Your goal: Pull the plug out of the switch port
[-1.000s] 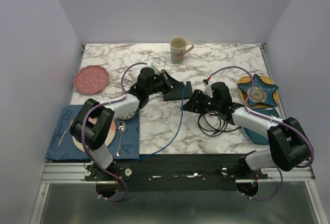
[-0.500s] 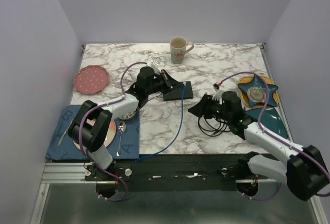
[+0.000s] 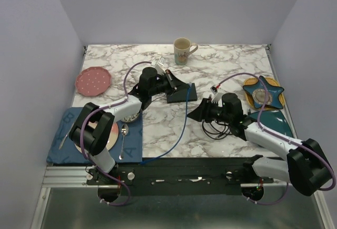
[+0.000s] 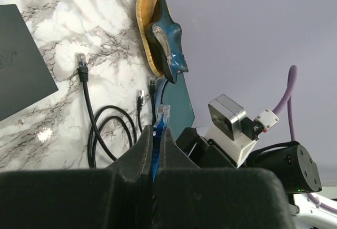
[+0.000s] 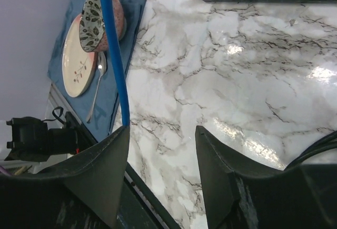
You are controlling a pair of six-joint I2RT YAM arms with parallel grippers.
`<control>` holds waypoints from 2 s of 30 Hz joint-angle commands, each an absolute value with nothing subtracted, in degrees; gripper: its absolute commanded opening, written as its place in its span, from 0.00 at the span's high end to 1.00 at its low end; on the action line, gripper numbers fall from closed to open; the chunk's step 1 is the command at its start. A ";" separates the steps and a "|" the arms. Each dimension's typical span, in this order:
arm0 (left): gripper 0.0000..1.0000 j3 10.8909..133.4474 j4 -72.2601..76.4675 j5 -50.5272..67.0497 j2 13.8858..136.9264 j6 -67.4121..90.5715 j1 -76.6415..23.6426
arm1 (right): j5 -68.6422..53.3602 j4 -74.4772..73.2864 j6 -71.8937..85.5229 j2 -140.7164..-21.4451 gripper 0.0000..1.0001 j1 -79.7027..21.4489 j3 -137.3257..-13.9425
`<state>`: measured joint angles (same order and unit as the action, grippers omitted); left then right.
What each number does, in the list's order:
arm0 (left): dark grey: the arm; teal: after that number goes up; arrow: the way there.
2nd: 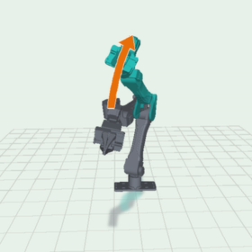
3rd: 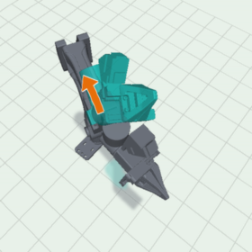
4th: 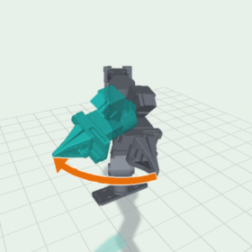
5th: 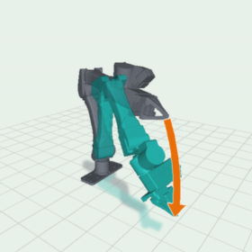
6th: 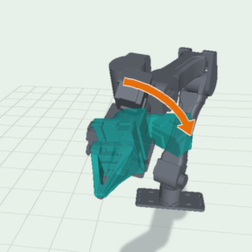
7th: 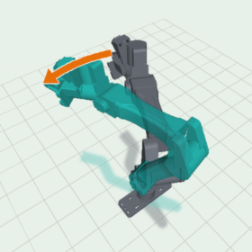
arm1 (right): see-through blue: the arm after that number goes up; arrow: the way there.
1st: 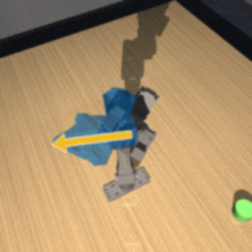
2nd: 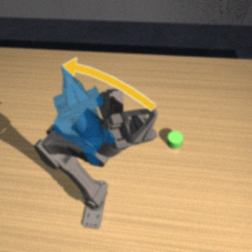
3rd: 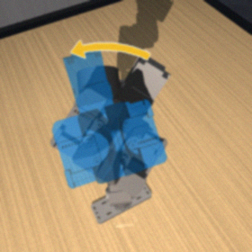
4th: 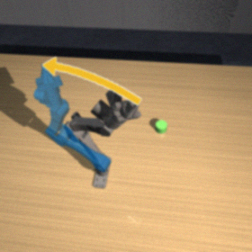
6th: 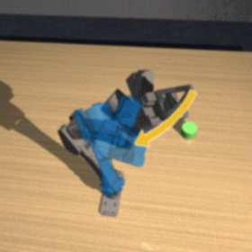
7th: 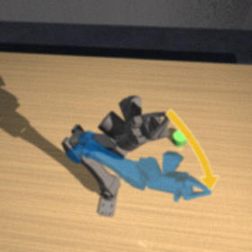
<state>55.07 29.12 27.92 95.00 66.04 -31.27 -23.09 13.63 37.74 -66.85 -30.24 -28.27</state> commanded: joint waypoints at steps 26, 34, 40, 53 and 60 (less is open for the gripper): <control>1.00 54.41 30.78 31.38 93.00 65.40 -32.52 | -21.72 9.51 35.60 -75.25 0.82 -34.10 -38.23; 0.34 53.35 10.21 14.77 81.57 56.78 -29.02 | 6.82 -16.84 27.62 -63.54 0.99 -33.75 -52.10; 0.33 48.35 7.38 14.58 77.70 58.89 -26.02 | 9.67 -31.71 25.05 -66.09 0.99 -24.54 -62.12; 0.39 42.81 6.86 19.33 77.08 61.08 -25.22 | 9.76 -42.54 19.78 -79.70 0.99 -6.59 -68.12; 0.39 40.52 9.05 20.92 76.73 61.26 -25.22 | 8.51 -42.10 21.97 -83.85 0.43 -6.33 -63.90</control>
